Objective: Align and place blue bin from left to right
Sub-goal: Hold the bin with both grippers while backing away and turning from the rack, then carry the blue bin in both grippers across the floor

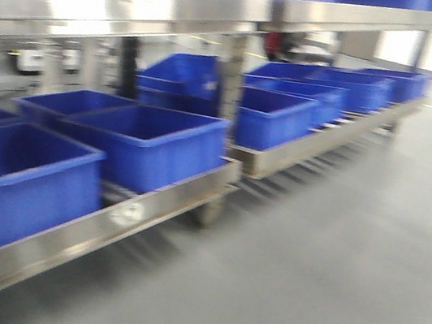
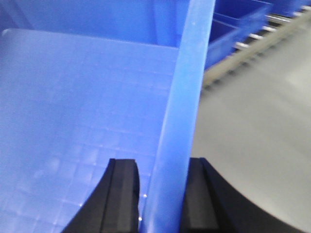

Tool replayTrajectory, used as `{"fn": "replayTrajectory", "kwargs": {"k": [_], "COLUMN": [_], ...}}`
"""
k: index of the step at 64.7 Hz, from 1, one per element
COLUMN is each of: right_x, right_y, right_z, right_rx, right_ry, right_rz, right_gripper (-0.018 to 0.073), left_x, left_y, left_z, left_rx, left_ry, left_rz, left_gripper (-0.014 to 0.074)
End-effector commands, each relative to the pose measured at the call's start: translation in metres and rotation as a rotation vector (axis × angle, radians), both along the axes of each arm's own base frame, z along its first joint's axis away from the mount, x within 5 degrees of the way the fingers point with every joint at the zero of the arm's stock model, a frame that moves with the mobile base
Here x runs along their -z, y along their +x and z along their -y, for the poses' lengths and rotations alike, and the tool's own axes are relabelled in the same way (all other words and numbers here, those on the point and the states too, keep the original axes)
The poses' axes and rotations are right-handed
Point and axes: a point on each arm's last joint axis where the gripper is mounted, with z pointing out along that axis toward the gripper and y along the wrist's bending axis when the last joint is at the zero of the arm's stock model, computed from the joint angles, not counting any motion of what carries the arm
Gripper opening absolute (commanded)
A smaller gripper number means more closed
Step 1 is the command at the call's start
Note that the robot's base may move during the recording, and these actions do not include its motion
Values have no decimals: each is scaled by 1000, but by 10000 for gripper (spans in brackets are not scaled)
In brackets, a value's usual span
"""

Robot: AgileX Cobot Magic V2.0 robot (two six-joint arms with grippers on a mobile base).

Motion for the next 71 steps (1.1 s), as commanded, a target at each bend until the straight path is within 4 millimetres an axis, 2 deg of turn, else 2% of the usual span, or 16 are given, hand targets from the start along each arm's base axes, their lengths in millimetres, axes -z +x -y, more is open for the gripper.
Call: {"fn": "replayTrajectory", "kwargs": {"k": [1,71], "right_x": [-22,-22], "right_y": [-9,-9], "right_z": [2,2], "right_rx": [-4,-4], "right_ry": [0,0], "right_rz": [144,144], "right_gripper": [-70,-70], "left_x": [-22,-22], "left_y": [-9,-9], "left_z": [-3,-3], "left_rx": [10,8], "left_ry": [-26,-23], "left_rz": [132,133], "left_gripper": [-111,-111]}}
